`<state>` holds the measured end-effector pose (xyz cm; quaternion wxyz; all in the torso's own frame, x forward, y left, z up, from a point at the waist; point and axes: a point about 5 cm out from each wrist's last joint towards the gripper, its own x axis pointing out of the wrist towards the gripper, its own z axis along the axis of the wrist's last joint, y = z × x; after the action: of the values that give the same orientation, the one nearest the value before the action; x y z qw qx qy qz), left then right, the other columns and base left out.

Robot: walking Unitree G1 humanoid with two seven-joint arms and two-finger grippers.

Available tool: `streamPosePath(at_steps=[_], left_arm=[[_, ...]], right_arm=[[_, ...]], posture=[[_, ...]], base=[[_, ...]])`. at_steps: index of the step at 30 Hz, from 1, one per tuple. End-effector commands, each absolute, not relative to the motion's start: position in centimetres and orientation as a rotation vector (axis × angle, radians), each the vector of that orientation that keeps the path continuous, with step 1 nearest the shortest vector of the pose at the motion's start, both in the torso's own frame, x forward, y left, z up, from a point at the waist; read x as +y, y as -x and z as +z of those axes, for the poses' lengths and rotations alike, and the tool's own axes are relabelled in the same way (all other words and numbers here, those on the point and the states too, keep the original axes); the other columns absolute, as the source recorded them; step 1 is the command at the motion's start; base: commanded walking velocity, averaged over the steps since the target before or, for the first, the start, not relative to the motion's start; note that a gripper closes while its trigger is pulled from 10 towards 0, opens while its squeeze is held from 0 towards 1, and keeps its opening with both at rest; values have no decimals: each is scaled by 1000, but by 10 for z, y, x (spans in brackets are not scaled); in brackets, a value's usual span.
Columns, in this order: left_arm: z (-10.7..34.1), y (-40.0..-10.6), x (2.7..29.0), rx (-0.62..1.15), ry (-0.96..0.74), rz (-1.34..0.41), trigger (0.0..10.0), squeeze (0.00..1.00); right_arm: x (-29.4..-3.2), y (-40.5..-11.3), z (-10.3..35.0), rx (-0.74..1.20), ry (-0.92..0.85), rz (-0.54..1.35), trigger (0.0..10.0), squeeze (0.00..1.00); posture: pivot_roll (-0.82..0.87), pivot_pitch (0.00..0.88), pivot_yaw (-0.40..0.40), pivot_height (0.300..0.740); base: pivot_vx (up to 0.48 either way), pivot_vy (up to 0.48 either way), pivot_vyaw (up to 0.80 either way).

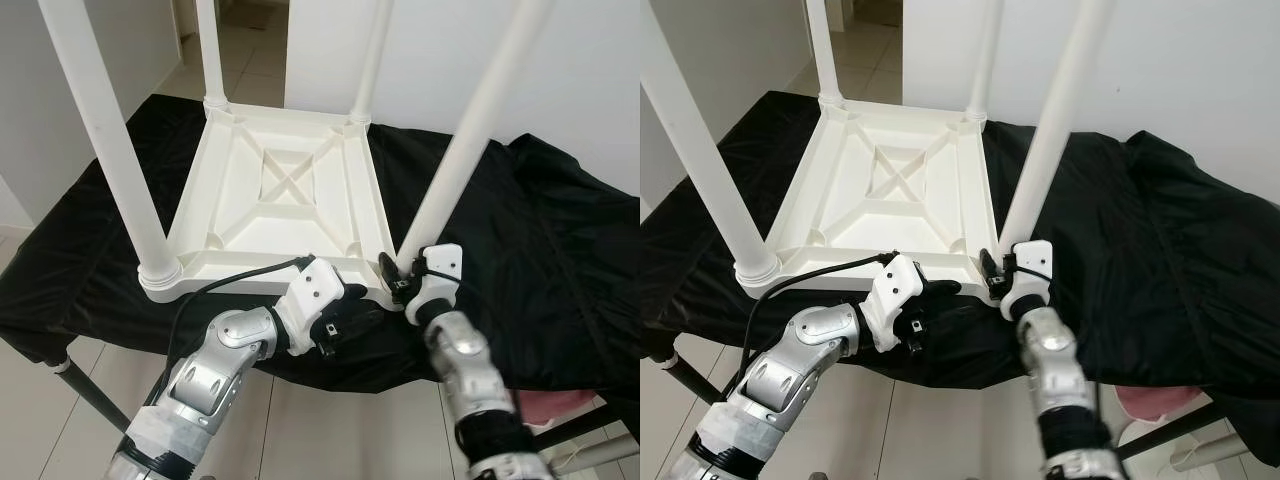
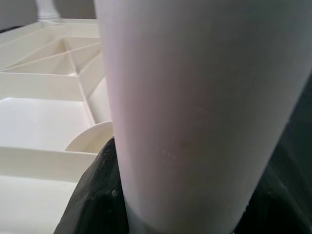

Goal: Building children table

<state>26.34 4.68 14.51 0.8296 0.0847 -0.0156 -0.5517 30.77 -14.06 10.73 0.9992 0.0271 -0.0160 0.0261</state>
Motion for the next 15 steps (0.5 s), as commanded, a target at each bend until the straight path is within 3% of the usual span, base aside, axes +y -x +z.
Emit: streamPosePath(at_steps=[1, 5, 12, 13, 14, 15], left_arm=[[146, -265, 44, -39, -187, -1160, 10000, 0], [145, -264, 44, -35, -183, -1163, 10000, 0], [144, -262, 43, -28, -187, -1174, 10000, 0], [144, -263, 43, -29, -188, -1174, 10000, 0], [145, -263, 44, -30, -188, -1171, 10000, 0], [144, -263, 45, -29, -189, -1170, 10000, 0]], right_arm=[[-153, -299, 87, 73, -65, -126, 10000, 0], [-136, -298, 92, 64, -65, -108, 10000, 0], [-133, -296, 96, 54, -22, -75, 10000, 0], [-132, -296, 96, 57, -18, -79, 10000, 114], [-131, -295, 96, 55, -29, -68, 10000, 1000], [-129, -294, 97, 45, -32, -50, 10000, 1000]], posture=[[-5, 0, -101, 740], [-5, 0, -101, 740], [-10, 0, -93, 740], [-10, 0, -93, 740], [-10, 0, -95, 740], [-10, 0, -95, 740]], base=[[0, 0, 0], [0, 0, 0], [0, 0, 0], [0, 0, 0], [0, 0, 0], [0, 0, 0]])
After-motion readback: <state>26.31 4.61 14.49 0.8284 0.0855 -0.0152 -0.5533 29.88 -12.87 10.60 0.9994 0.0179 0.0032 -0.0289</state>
